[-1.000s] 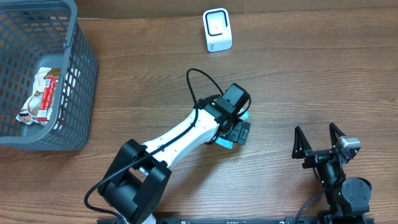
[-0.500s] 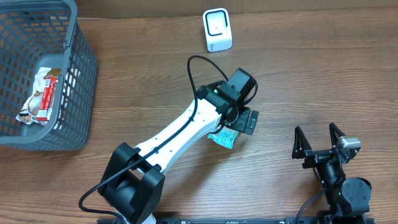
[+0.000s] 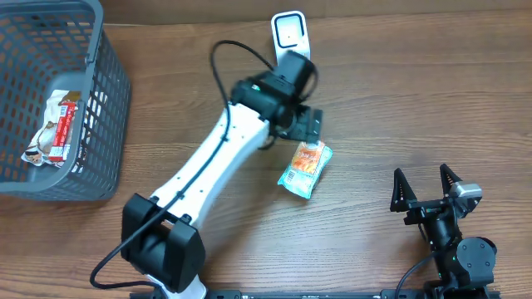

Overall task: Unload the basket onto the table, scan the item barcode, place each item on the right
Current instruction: 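Lift the tissue pack out and carry it toward the scanner, then set the tissue pack down on the table and release it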

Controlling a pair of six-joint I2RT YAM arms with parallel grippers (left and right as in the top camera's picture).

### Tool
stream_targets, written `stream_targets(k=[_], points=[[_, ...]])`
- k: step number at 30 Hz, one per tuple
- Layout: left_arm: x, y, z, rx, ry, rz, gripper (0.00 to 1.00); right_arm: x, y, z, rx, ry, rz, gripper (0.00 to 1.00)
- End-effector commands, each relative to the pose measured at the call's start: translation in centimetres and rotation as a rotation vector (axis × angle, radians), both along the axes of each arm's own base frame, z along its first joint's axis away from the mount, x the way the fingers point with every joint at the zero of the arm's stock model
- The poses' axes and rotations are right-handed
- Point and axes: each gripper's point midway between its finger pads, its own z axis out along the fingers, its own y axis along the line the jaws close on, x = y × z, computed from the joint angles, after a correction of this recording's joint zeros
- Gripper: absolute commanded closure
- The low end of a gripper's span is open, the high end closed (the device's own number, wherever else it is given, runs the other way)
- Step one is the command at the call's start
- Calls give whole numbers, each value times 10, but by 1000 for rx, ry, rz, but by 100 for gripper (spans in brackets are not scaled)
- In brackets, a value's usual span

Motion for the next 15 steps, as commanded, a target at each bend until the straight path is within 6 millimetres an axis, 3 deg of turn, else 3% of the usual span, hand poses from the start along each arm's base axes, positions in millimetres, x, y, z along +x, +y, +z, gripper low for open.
stream_targets(k=[1,5,8,9,10,13,14,15], points=[[10,25,13,-27,-5,61,0,0,-2,-2,7,-4,-10,0],[12,60,9,-1,39,126,0,0,-2,-2,7,-4,-10,0],[4,78,1,34,89,146,7,0,-2,-2,7,-4,-10,0],[1,80,-2,42,104,146,14,0,-2,-2,7,-4,-10,0],[-3,82,-7,52,119,139,28,0,-2,-2,7,-4,-10,0],[-15,84,-29,76,165,130,86,0,-2,-2,7,-4,-10,0],[-19,84,-39,82,180,126,96,0,-2,-2,7,-4,-10,0],[-23,83,-49,85,191,126,96,0,-2,-2,7,-4,-10,0]])
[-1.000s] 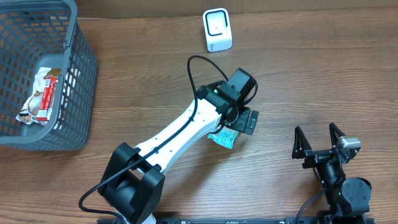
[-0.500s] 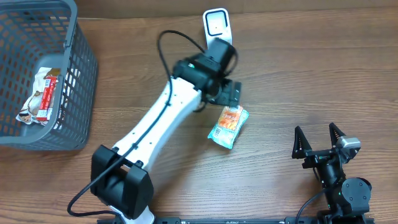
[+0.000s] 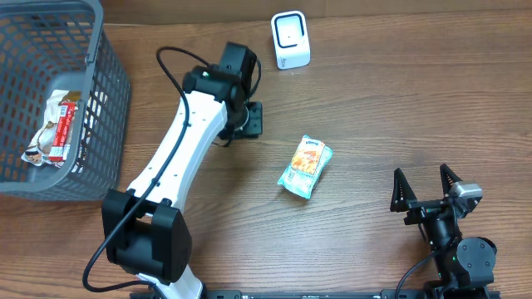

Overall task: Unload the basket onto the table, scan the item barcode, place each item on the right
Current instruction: 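Set the tissue pack down on the table and release it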

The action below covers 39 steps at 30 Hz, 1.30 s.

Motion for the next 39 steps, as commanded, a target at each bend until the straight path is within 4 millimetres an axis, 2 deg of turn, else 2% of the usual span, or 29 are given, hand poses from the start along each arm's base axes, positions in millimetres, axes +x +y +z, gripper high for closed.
stream_targets(k=[1,6,10,14,19,24,32,39], points=[[-21,-2,-28,14,53,-33,96,0,-2,-2,7,-4,-10,0],[-42,-23,-75,-80,93,-53,96,0,-2,-2,7,-4,-10,0],[-51,-44,-90,-192,100,-83,96,0,-2,-2,7,-4,-10,0],[-56,-54,-93,-236,116,-73,96,0,-2,-2,7,-4,-10,0],[-63,-68,-91,-265,131,-81,82,0,-2,-2,7,-4,-10,0],[-72,-84,-91,-271,151,-71,89,0,-2,-2,7,-4,-10,0],[-87,-109,-90,-273,151,-136,91,0,-2,-2,7,-4,-10,0],[-86,-123,-88,-295,128,-139,94,0,-2,-2,7,-4,-10,0]])
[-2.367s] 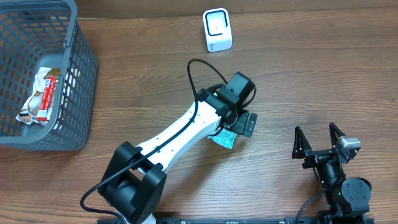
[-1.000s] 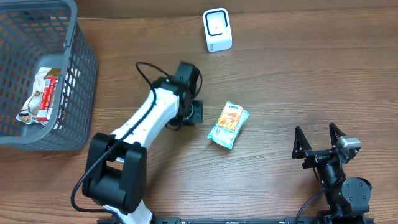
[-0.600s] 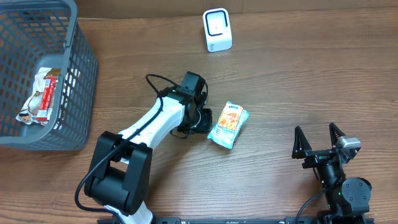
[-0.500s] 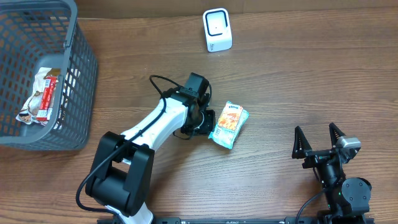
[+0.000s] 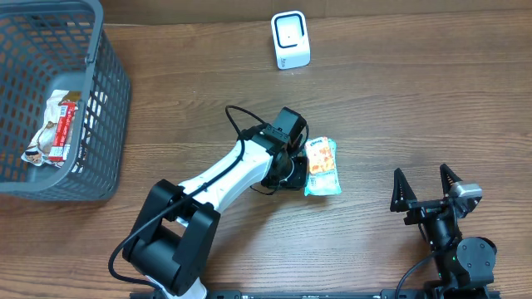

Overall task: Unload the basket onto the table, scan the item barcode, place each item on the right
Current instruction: 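Set the tissue pack down on the table and release it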

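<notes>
The item is a light-blue snack packet (image 5: pixel 322 166) with an orange picture, lying on the wooden table right of centre. My left gripper (image 5: pixel 296 173) is low at the packet's left edge and touches it. Its fingers are hidden under the wrist, so a grip on the packet cannot be made out. The white barcode scanner (image 5: pixel 291 39) stands at the back of the table, well clear of the packet. My right gripper (image 5: pixel 424 191) rests open near the front right, holding nothing.
A dark grey plastic basket (image 5: pixel 112 108) fills the back left corner and holds a red-and-white snack pack (image 5: pixel 56 126). The left arm's black cable (image 5: pixel 237 124) loops over the table beside the arm.
My left gripper has gone from the back of the table, left of the scanner, down to the packet's left edge. The packet now lies a little further right and straighter. The right arm is unchanged.
First my left gripper hung just below the scanner, above the packet lying tilted on the table. Then it was further left, away from both scanner and packet. Now it is down against the packet, which has shifted slightly right.
</notes>
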Controlling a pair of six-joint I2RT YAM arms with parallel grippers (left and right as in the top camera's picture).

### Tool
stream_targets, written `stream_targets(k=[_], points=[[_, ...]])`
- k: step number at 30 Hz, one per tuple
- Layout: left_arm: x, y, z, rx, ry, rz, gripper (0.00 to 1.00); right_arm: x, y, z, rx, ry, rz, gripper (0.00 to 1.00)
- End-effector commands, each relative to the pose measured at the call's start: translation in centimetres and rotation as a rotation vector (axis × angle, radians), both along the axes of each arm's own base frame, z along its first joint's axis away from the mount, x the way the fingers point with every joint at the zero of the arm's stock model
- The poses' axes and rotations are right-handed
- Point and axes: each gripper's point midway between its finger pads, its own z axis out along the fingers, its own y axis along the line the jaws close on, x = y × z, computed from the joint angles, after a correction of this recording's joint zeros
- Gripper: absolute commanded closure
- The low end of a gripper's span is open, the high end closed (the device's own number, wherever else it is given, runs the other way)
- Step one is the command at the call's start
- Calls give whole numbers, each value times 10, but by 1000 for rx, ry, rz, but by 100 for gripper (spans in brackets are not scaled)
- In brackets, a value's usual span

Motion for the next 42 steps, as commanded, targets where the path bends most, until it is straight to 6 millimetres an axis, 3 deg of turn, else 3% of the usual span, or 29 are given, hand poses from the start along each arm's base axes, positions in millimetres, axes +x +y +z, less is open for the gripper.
stream_targets(k=[1,8,14,20,28,30,32,34,36,39,42], points=[[-1,-9,5,-33,-8,8,95,0,-2,-2,7,-4,-11,0],[-4,-11,5,-30,-6,0,96,0,-2,-2,7,-4,-11,0],[1,6,12,-2,-10,-13,96,0,-2,-2,7,-4,-11,0],[27,53,46,103,-105,70,96,0,-2,-2,7,-4,-11,0],[63,153,135,364,-351,289,87,0,-2,-2,7,-4,-11,0],[71,176,157,396,-412,359,75,0,-2,-2,7,-4,-11,0],[78,194,175,409,-459,423,47,0,-2,-2,7,-4,-11,0],[83,210,187,414,-494,477,41,0,-2,-2,7,-4,-11,0],[88,226,193,429,-518,526,32,0,-2,-2,7,-4,-11,0],[91,252,197,478,-531,589,1,0,-2,-2,7,-4,-11,0],[89,269,197,497,-523,633,0,0,-2,-2,7,-4,-11,0]])
